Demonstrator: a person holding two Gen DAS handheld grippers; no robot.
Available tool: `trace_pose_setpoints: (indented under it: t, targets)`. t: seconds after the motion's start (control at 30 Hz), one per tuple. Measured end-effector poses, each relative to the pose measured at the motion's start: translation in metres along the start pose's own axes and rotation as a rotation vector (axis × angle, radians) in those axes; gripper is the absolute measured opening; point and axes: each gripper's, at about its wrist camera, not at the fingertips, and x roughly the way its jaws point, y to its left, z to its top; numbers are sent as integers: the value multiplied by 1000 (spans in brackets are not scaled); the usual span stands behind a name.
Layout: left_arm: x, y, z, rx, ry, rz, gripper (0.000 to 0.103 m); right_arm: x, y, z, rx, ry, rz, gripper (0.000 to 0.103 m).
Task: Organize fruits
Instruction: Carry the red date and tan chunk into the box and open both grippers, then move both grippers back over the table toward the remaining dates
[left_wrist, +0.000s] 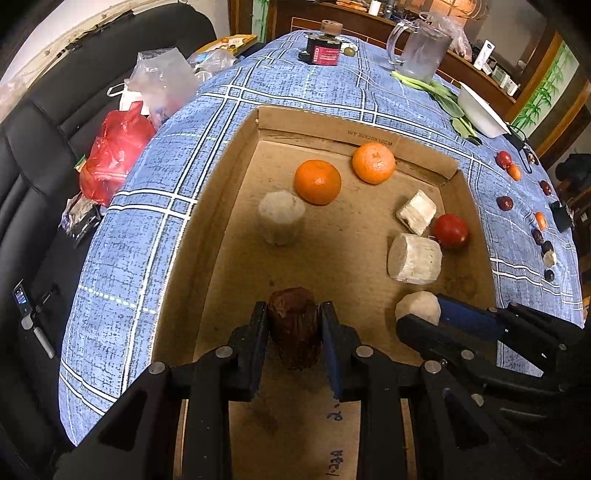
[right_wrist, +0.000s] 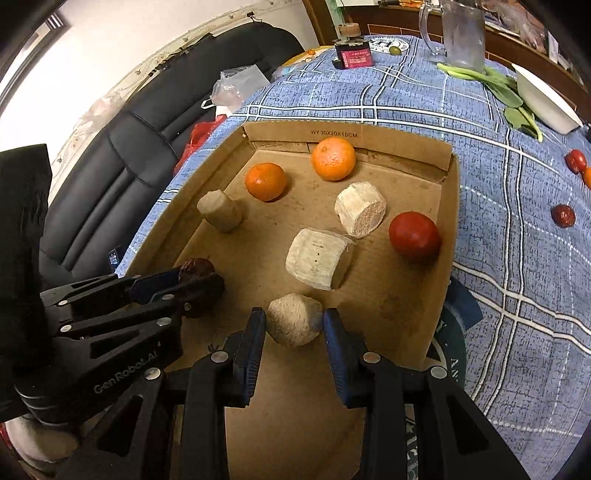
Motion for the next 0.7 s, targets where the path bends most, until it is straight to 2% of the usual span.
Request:
trace_pose_setpoints:
  t: [0.13,0.3,0.37,0.43,0.57,0.7]
  targets:
    - [-8,6,1,-43,-11,-6,35,-4,-3,2,11,-11,11,52]
    - [-29,13,7,-127,-51,-20,47,-25,-7,-1,11,-56,7,53]
    - [-38,10,10,-151,-67,-33,56,-36,-11,-4,19,-78,5,53]
    - [-47,2,13,-159,-81,-40,70,-48,-18,-7,35,-103,-1,53]
    - [-59,-26,17,-131,-107,-85,72,-67,-40,-16,87,-140,-17,55]
    - [-59,-64,18,-80,-95,-116,72,-88,-70,-28,156,-160,-56,56]
